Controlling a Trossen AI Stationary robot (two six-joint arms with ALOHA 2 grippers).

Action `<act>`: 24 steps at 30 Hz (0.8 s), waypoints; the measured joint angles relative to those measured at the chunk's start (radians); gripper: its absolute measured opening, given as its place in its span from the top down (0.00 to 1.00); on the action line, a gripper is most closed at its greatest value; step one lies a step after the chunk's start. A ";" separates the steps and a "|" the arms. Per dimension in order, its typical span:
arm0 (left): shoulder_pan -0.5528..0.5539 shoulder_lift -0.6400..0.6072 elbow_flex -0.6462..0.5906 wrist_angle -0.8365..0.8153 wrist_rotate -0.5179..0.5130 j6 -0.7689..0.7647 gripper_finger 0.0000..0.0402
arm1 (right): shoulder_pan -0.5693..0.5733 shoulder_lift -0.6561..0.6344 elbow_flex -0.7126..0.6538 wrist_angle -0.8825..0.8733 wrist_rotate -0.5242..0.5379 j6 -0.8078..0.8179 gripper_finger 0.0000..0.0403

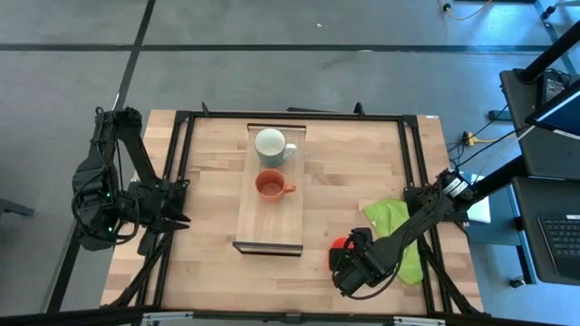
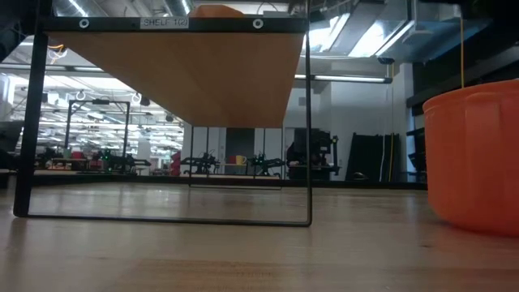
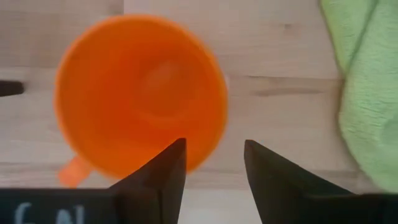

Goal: Stack small to large cups/mugs on shelf
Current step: Put the orange mug on the shelf

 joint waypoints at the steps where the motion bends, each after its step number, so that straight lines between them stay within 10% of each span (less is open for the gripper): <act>1: 0.000 0.000 0.000 0.000 0.000 0.000 0.83 | -0.001 0.000 -0.008 0.009 0.000 0.000 0.60; 9: 0.000 0.000 0.000 0.000 0.000 -0.004 0.83 | -0.007 0.001 -0.061 0.023 0.016 -0.007 0.61; 20: 0.000 0.000 0.000 0.003 -0.047 -0.049 0.83 | -0.007 0.000 -0.073 -0.019 0.038 -0.072 0.96; 24: 0.001 0.000 0.000 0.003 -0.075 -0.053 0.83 | -0.010 -0.003 -0.072 -0.037 0.066 -0.136 0.95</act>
